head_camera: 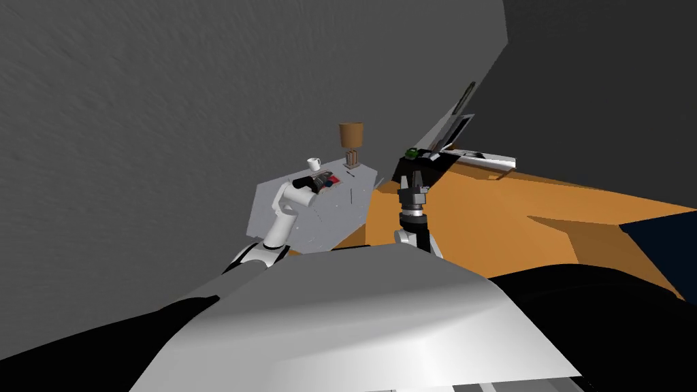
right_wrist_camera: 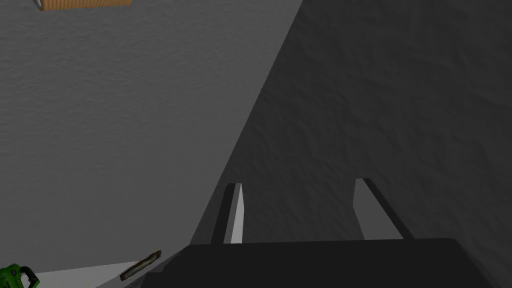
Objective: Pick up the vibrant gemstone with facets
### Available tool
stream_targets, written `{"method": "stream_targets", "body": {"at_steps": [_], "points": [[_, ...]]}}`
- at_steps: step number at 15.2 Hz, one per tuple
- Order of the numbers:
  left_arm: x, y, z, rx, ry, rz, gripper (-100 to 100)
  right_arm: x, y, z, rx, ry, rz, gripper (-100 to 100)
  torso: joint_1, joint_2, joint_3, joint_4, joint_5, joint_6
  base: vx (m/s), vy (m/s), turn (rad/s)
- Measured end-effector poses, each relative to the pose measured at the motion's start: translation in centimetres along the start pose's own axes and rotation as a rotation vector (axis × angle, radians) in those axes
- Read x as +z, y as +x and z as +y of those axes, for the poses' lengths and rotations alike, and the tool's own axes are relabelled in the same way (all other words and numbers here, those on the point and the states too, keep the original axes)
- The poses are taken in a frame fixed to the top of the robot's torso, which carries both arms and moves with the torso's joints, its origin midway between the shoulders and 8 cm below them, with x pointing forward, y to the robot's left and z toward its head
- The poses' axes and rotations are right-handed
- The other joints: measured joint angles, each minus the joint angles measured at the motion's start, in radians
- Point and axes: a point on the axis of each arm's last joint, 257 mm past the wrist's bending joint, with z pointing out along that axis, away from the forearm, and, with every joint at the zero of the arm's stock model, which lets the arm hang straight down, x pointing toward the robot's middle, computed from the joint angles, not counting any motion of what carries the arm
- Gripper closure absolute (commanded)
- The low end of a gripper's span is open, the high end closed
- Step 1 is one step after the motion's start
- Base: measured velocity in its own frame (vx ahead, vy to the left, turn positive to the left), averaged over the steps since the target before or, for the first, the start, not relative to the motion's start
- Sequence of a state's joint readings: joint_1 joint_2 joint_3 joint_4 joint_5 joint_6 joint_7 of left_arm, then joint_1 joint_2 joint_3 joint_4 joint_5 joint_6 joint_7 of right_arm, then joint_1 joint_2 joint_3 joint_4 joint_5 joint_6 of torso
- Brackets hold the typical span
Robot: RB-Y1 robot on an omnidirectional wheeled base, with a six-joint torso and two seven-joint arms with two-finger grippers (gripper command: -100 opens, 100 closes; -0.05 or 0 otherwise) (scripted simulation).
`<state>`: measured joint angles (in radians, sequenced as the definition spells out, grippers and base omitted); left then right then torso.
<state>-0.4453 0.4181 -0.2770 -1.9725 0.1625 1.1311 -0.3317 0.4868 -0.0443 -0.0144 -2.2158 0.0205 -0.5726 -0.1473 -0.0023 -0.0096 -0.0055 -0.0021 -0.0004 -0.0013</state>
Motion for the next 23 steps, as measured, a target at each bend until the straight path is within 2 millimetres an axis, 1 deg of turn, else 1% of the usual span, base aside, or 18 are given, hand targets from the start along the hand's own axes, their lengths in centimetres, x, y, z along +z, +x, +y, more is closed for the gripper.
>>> {"method": "stream_targets", "body": {"at_steps": [1, 2, 3, 6, 7, 9, 10, 12, 13, 14, 16, 18, 19, 21, 22, 23], "points": [[-0.2, 1.2, -0.9, 0.014, 0.024, 0.023, -100, 0.0, 0.0, 0.0, 0.0, 0.0, 0.0, 0, 0.0, 0.0, 0.0, 0.0, 0.0, 0.0, 0.087, -0.074, 0.428], [-0.3, 1.8, -1.6, 0.022, 0.037, 0.036, -100, 0.0, 0.0, 0.0, 0.0, 0.0, 0.0, 0, 0.0, 0.0, 0.0, 0.0, 0.0, 0.0, 0.117, -0.092, 0.505], [-0.3, 2.7, -2.7, 0.037, 0.059, 0.059, -100, 0.0, 0.0, 0.0, 0.0, 0.0, 0.0, 0, 0.0, -0.001, 0.0, 0.0, 0.0, 0.0, 0.123, -0.117, 0.498], [-0.6, 6.1, -5.0, 0.083, 0.13, 0.133, -100, 0.0, 0.0, 0.0, 0.0, 0.0, 0.0, 0, -0.005, -0.003, -0.002, -0.001, -0.001, 0.0, 0.11, -0.152, 0.511], [-0.8, 6.9, -5.5, 0.091, 0.145, 0.151, -100, 0.0, 0.0, 0.0, 0.0, 0.0, 0.0, 0, -0.003, -0.001, -0.001, 0.0, -0.001, 0.0, 0.09, -0.125, 0.536], [-1.2, 8.7, -7.3, 0.119, 0.187, 0.199, -100, 0.0, 0.0, 0.0, 0.0, 0.0, 0.0, 0, -0.002, -0.002, -0.001, 0.0, -0.001, 0.0, 0.092, -0.118, 0.494], [-1.4, 9.4, -7.6, 0.126, 0.198, 0.214, -100, 0.0, 0.0, 0.0, 0.0, 0.0, 0.0, 0, 0.0, -0.002, -0.001, -0.001, 0.0, 0.0, 0.072, -0.102, 0.438], [-2.2, 11.8, -8.9, 0.15, 0.238, 0.262, -100, 0.0, 0.0, 0.0, 0.0, 0.0, 0.0, 0, 0.0, -0.001, -0.001, 0.0, 0.0, 0.0, 0.061, -0.108, 0.462], [-2.5, 12.3, -9.0, 0.157, 0.249, 0.276, -100, 0.0, 0.0, 0.0, 0.0, 0.0, 0.0, 0, 0.002, -0.001, -0.001, 0.0, 0.0, 0.0, 0.025, -0.053, 0.109], [-2.5, 12.4, -9.1, 0.158, 0.252, 0.278, 100, 0.0, 0.0, 0.0, 0.0, 0.0, 0.0, 0, 0.004, 0.001, 0.0, 0.0, 0.001, 0.001, 0.01, -0.023, 0.004], [-2.4, 12.4, -8.9, 0.158, 0.247, 0.278, 100, 0.0, 0.0, 0.0, 0.0, 0.0, 0.0, 0, 0.006, 0.003, 0.002, 0.001, 0.001, 0.003, 0.004, -0.007, 0.008], [-2.5, 12.4, -9.1, 0.156, 0.253, 0.278, 100, 0.0, 0.0, 0.0, 0.0, 0.0, 0.0, 0, 0.007, 0.004, 0.002, 0.001, 0.001, 0.002, 0.0, 0.0, 0.0], [-2.5, 12.4, -9.1, 0.155, 0.253, 0.279, 100, 0.0, 0.0, 0.0, 0.0, 0.0, 0.0, 0, 0.008, 0.004, 0.002, 0.001, 0.001, 0.002, -0.045, 0.077, -0.342], [-1.7, 10.9, -8.2, 0.138, 0.222, 0.243, 100, 0.0, 0.0, 0.0, 0.0, -0.001, 0.001, 0, 0.015, 0.007, 0.004, 0.001, 0.002, 0.003, -0.074, 0.145, -0.478], [-1.6, 10.5, -7.9, 0.133, 0.214, 0.233, 100, 0.0, 0.0, 0.0, 0.0, 0.0, 0.001, 0, 0.016, 0.009, 0.005, 0.002, 0.002, 0.003, -0.092, 0.156, -0.428], [-1.3, 9.5, -7.3, 0.12, 0.196, 0.212, 100, 0.0, 0.0, 0.0, 0.0, -0.001, 0.001, 0, 0.019, 0.01, 0.006, 0.003, 0.002, 0.002, -0.096, 0.153, -0.485]]}}
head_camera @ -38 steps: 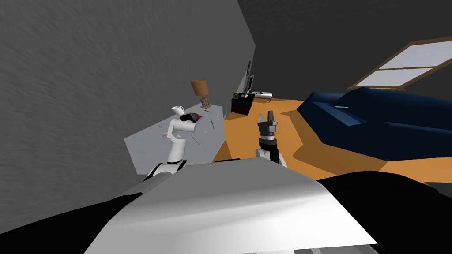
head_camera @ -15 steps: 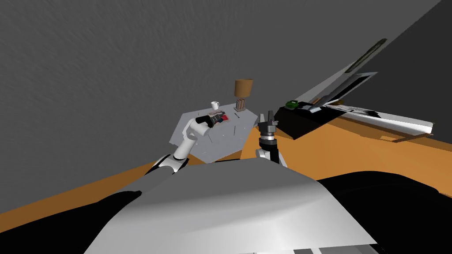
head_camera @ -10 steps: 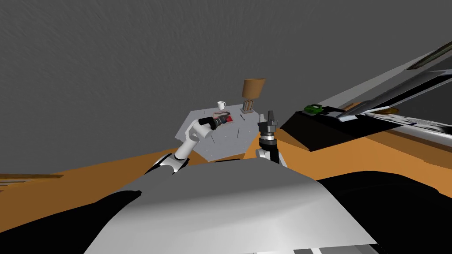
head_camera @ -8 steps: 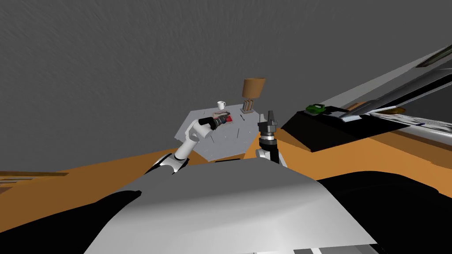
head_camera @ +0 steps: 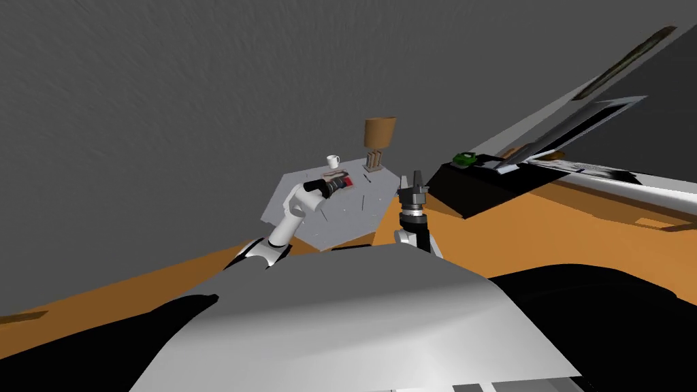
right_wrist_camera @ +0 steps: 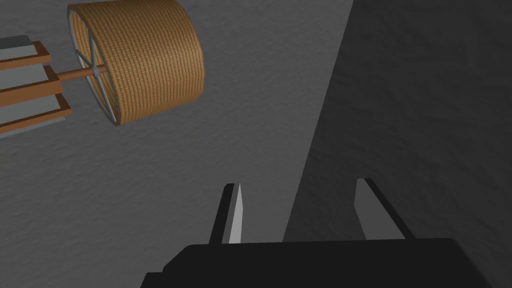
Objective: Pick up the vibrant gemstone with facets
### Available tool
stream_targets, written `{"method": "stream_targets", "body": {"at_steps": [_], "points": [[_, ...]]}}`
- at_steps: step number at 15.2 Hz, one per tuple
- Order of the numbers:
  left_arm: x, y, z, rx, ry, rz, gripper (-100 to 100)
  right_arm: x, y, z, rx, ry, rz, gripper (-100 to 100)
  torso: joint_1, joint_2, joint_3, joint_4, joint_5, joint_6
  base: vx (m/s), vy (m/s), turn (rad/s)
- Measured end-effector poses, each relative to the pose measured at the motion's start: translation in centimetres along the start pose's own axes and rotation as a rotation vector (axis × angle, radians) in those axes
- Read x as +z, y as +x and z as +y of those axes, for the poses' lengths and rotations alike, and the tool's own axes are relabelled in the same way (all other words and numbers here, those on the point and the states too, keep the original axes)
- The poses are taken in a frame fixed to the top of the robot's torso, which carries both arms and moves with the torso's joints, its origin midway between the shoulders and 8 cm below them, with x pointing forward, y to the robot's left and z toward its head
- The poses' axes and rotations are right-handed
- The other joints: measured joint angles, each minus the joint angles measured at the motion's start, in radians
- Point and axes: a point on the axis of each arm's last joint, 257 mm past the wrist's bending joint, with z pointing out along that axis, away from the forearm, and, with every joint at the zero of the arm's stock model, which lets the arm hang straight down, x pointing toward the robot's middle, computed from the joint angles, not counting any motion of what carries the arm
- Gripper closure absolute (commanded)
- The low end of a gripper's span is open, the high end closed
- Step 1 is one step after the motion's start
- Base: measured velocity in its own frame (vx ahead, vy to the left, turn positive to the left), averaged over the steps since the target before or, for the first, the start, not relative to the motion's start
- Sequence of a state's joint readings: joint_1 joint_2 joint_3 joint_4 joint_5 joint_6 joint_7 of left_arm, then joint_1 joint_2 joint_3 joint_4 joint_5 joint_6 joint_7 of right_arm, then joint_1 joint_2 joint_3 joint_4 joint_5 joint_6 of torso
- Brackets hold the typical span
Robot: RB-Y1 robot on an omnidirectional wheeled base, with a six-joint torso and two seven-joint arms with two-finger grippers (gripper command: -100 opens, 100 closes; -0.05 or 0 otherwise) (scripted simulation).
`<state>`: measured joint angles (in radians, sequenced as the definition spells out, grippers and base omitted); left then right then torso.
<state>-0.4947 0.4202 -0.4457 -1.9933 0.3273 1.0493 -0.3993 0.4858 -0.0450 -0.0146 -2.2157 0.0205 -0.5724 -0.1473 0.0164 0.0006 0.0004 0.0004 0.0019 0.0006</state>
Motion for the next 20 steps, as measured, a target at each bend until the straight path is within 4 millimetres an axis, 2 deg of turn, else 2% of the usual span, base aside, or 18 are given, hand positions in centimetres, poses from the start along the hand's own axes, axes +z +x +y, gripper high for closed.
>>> {"method": "stream_targets", "body": {"at_steps": [5, 11, 18, 20], "points": [[-0.8, -4.0, 3.5, -0.052, -0.088, -0.095, 100, 0.0, 0.0, 0.0, 0.0, 0.0, 0.0, 0, -0.002, 0.0, 0.001, 0.0, -0.001, 0.001, -0.085, 0.109, -0.481], [-2.2, -8.9, 9.0, -0.137, -0.22, -0.234, 100, 0.0, 0.0, 0.0, 0.0, 0.0, 0.0, 0, -0.002, 0.002, 0.001, 0.0, -0.001, 0.001, -0.12, 0.107, -0.527], [-5.7, -13.6, 15.7, -0.228, -0.36, -0.379, 100, 0.0, 0.0, 0.0, 0.0, 0.0, 0.0, 0, -0.002, 0.001, 0.001, 0.001, -0.001, 0.001, -0.121, 0.071, -0.45], [-6.4, -14.6, 17.0, -0.253, -0.395, -0.415, 100, 0.0, 0.0, 0.0, 0.0, 0.0, 0.0, 0, -0.002, 0.001, 0.001, 0.001, -0.001, 0.0, -0.143, 0.059, -0.456]]}}
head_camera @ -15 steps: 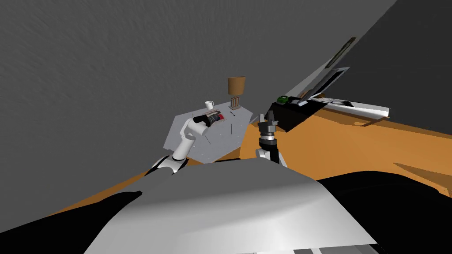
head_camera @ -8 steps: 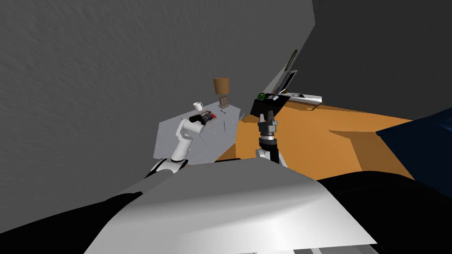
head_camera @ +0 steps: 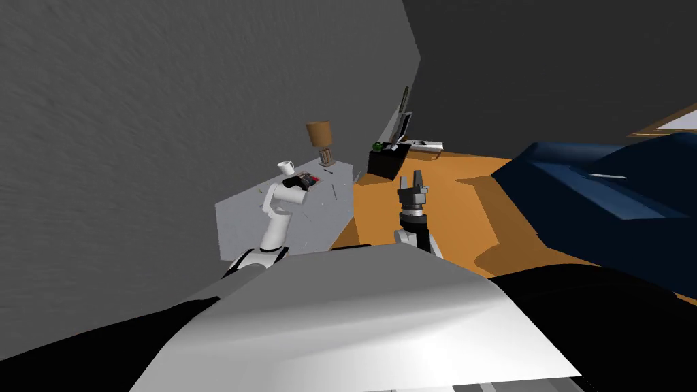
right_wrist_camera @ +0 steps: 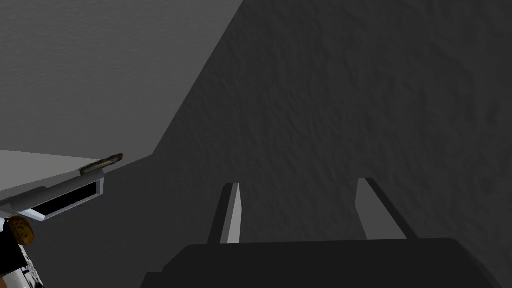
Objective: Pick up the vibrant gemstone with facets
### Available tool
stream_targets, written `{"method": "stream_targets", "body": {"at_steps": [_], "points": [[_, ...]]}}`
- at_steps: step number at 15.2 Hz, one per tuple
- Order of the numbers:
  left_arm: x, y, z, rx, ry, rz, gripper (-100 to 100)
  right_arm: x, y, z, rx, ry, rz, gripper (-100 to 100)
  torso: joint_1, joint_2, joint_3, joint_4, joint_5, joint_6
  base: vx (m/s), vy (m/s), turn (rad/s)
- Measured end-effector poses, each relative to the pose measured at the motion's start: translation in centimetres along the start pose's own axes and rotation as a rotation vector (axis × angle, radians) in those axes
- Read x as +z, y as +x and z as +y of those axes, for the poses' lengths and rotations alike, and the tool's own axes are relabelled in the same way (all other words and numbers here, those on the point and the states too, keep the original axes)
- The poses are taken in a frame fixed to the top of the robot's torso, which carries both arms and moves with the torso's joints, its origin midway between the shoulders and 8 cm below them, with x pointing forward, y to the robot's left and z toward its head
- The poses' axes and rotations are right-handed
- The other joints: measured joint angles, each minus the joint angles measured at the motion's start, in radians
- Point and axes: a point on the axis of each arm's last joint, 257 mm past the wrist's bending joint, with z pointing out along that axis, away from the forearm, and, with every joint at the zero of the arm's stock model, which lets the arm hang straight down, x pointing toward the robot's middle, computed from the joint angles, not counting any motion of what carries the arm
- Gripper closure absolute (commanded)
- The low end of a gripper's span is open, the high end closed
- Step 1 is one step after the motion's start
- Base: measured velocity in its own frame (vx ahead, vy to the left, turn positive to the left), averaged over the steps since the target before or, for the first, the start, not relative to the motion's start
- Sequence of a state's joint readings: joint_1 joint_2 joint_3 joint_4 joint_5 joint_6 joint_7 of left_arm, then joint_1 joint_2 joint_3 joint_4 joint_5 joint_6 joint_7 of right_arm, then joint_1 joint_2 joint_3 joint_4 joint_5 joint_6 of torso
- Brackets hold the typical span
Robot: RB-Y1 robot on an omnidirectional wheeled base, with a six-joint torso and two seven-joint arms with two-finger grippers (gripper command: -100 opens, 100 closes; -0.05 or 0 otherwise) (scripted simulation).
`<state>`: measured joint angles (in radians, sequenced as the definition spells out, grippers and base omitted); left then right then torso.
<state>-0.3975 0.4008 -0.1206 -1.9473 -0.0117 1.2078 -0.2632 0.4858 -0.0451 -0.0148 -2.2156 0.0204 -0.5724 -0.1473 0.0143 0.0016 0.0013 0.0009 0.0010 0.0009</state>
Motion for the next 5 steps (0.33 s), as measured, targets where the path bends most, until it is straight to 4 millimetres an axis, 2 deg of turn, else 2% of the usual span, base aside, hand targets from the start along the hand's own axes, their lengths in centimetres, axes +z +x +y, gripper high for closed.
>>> {"method": "stream_targets", "body": {"at_steps": [4, 5], "points": [[-0.1, -3.5, 3.6, -0.054, -0.087, -0.084, 100, 0.0, 0.0, 0.0, 0.0, 0.0, 0.0, 0, 0.0, 0.0, 0.0, 0.0, 0.0, 0.0, -0.125, 0.04, -0.451], [-0.1, -4.1, 4.1, -0.063, -0.101, -0.096, 100, 0.0, 0.0, 0.0, 0.0, 0.0, 0.0, 0, 0.0, -0.001, 0.0, 0.0, 0.0, 0.0, -0.056, 0.021, -0.137]]}}
